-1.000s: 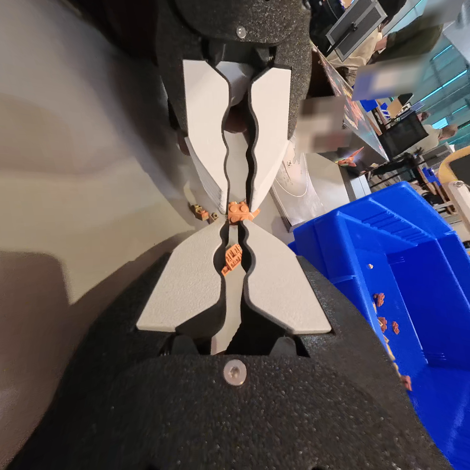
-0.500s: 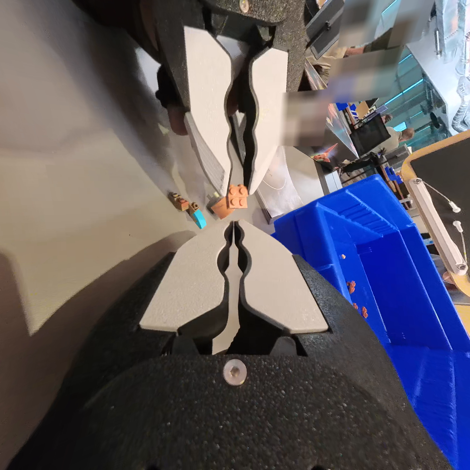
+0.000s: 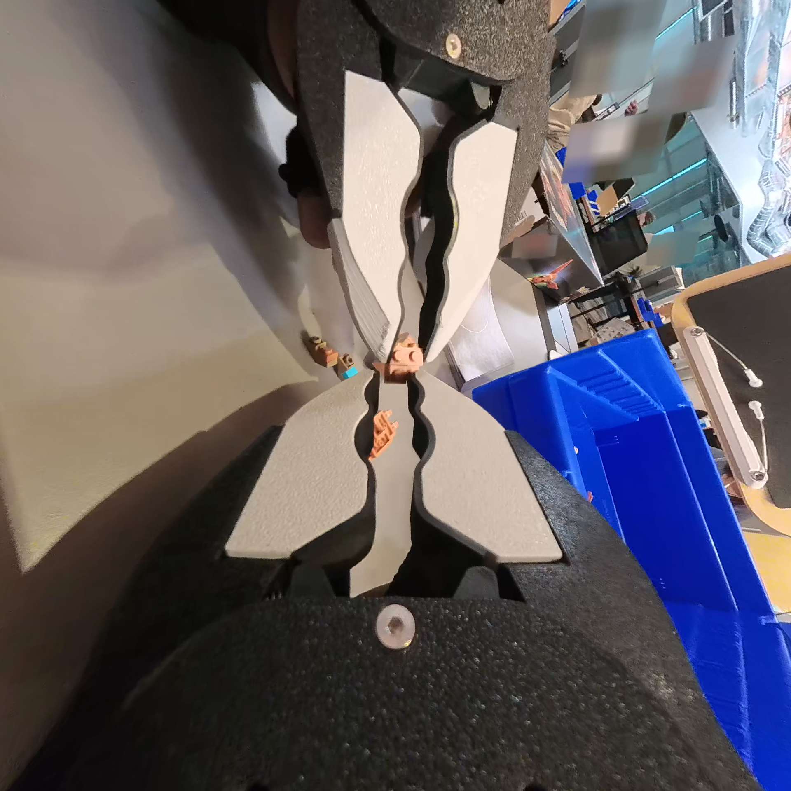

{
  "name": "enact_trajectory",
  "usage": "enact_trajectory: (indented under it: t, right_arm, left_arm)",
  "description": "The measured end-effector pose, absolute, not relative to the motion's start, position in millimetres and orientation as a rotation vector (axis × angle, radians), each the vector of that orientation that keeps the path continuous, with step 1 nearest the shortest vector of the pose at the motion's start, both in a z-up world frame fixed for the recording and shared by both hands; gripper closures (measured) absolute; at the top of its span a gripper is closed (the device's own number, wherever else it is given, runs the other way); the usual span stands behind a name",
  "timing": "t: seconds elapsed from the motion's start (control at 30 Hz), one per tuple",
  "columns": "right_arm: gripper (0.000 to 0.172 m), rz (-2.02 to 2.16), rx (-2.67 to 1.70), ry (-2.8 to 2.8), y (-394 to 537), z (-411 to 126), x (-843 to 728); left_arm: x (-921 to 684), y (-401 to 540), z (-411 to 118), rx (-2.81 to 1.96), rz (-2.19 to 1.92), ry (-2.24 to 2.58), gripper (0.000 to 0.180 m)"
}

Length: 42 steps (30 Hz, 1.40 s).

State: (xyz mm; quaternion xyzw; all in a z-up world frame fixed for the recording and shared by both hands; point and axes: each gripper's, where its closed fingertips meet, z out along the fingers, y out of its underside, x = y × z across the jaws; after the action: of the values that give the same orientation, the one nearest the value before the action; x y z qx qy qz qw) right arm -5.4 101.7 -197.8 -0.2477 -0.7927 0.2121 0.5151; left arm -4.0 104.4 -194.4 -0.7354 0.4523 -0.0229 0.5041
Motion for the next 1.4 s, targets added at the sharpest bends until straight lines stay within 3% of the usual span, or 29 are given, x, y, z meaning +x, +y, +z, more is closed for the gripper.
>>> enact_trajectory:
  t: [0.3,0.67,0.87,1.07,1.27,1.4]
  right_arm:
    - [0.162,0.48,-0.62,-1.896,101,-198,-8]
    - [0.164,0.918,-0.834,-1.917,94,-187,0]
    - [0.164,1.118,-0.973,-1.857,103,-175,2]
    - [0.164,0.984,-0.96,-1.778,121,-171,-4]
    - [0.163,0.653,-1.121,-1.387,207,-112,-23]
    - [0.158,0.643,-1.263,-1.304,229,-104,-26]
  left_arm:
    - [-3,105,-195,-1.802,-0.12,1.048,0.164]
    - [2,98,-187,-1.707,-0.198,1.102,0.165]
    - [-11,103,-204,-1.701,0.054,1.224,0.164]
    - [-14,107,-190,-1.722,-0.071,1.085,0.164]
    - [-11,110,-188,-1.73,-0.104,1.039,0.164]
    - [-9,108,-184,-1.722,-0.101,1.038,0.164]
